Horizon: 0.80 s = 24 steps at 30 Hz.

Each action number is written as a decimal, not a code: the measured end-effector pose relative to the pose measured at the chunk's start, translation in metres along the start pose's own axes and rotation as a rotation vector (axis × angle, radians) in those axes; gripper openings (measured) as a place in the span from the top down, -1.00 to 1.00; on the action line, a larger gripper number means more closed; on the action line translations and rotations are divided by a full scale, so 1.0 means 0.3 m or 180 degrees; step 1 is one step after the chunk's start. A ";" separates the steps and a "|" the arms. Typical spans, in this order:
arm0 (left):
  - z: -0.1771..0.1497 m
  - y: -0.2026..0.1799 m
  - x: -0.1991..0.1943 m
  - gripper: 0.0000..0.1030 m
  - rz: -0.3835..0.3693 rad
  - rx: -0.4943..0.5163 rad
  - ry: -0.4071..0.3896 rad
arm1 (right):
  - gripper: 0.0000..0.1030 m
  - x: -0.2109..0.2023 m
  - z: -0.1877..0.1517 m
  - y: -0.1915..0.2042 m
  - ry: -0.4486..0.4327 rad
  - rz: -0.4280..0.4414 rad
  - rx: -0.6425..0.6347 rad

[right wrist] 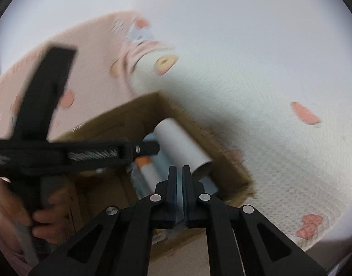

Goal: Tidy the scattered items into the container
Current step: 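Open both tools to release the roll and lift them away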

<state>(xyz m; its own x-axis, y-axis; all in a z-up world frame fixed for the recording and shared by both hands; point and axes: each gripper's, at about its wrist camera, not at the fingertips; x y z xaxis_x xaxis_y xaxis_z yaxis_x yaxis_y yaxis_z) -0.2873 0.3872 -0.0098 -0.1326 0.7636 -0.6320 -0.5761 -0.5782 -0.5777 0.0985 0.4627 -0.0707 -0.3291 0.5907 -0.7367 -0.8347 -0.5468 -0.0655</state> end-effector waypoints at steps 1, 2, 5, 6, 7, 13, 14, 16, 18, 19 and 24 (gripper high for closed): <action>-0.022 -0.003 -0.032 0.31 0.0066 0.0014 -0.0071 | 0.95 0.014 -0.004 -0.004 0.0048 -0.0014 0.0035; -0.050 -0.007 -0.090 0.20 0.0125 0.0014 -0.0148 | 0.95 0.019 -0.007 -0.004 0.0066 -0.0019 0.0042; -0.087 0.016 -0.173 -0.18 0.0185 -0.0112 -0.0336 | 0.95 0.020 -0.014 0.004 0.0160 -0.0013 0.0028; -0.096 0.024 -0.195 -0.19 0.0200 -0.0153 -0.0377 | 0.95 0.012 -0.018 0.010 0.0176 0.0007 0.0011; -0.089 0.043 -0.239 -0.19 0.0216 -0.0180 -0.0421 | 0.95 0.002 -0.019 0.018 0.0180 0.0028 -0.0007; -0.167 -0.008 -0.294 -0.22 0.0668 0.0086 -0.0436 | 0.94 -0.065 -0.041 0.103 0.0250 0.0107 -0.0231; -0.174 -0.017 -0.304 -0.22 0.0714 0.0151 -0.0439 | 0.94 -0.075 -0.045 0.119 0.0276 0.0122 -0.0260; -0.197 -0.038 -0.318 -0.22 0.0718 0.0305 -0.0466 | 0.94 -0.092 -0.054 0.150 0.0332 0.0090 -0.0340; -0.217 -0.049 -0.310 -0.22 0.0636 0.0392 -0.0441 | 0.93 -0.117 -0.071 0.180 0.0384 0.0049 -0.0409; -0.229 -0.053 -0.315 -0.22 0.0629 0.0408 -0.0460 | 0.93 -0.127 -0.083 0.188 0.0397 0.0030 -0.0423; -0.264 -0.059 -0.344 -0.23 0.0652 0.0456 -0.0556 | 0.74 -0.168 -0.115 0.229 0.0432 -0.0195 -0.0608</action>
<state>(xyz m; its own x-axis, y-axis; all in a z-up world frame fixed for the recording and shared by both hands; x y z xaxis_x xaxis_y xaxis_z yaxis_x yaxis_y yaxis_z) -0.1997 0.2958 0.0248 -0.3874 0.6802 -0.6223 -0.6293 -0.6884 -0.3607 0.0729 0.3749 -0.0614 -0.2074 0.5482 -0.8102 -0.7485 -0.6222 -0.2294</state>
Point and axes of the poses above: each gripper's, at about its wrist camera, not at the fingertips, and x roughly the way its jaws point, y to its left, z to its top, and after that the axes turned 11 degrees about -z, right-handed
